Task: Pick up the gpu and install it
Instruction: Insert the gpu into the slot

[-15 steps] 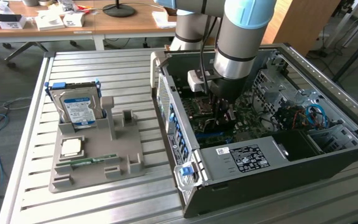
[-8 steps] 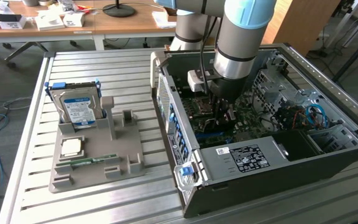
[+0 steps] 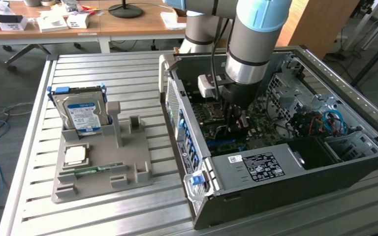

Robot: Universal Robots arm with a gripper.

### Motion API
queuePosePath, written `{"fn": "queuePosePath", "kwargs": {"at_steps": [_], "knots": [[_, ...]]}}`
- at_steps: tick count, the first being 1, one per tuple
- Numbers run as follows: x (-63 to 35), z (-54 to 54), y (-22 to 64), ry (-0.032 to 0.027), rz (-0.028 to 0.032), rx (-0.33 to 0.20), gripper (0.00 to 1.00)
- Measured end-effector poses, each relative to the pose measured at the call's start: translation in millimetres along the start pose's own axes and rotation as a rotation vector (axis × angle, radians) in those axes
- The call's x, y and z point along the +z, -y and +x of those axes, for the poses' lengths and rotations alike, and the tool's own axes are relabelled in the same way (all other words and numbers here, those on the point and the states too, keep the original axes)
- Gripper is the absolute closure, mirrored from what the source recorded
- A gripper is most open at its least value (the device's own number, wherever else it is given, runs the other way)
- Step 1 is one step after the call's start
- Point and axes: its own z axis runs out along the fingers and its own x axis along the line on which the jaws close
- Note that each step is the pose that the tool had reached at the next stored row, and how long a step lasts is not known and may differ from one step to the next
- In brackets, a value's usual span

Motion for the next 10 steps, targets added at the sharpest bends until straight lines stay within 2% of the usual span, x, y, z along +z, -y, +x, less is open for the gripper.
{"fn": "queuePosePath", "kwargs": {"at_steps": [5, 10], "knots": [[-0.9, 0.1, -0.3, -0.0014, -0.0009, 0.000, 0.74], [-6.6, 0.0, 0.1, -0.0015, -0.0008, 0.000, 0.74]]}}
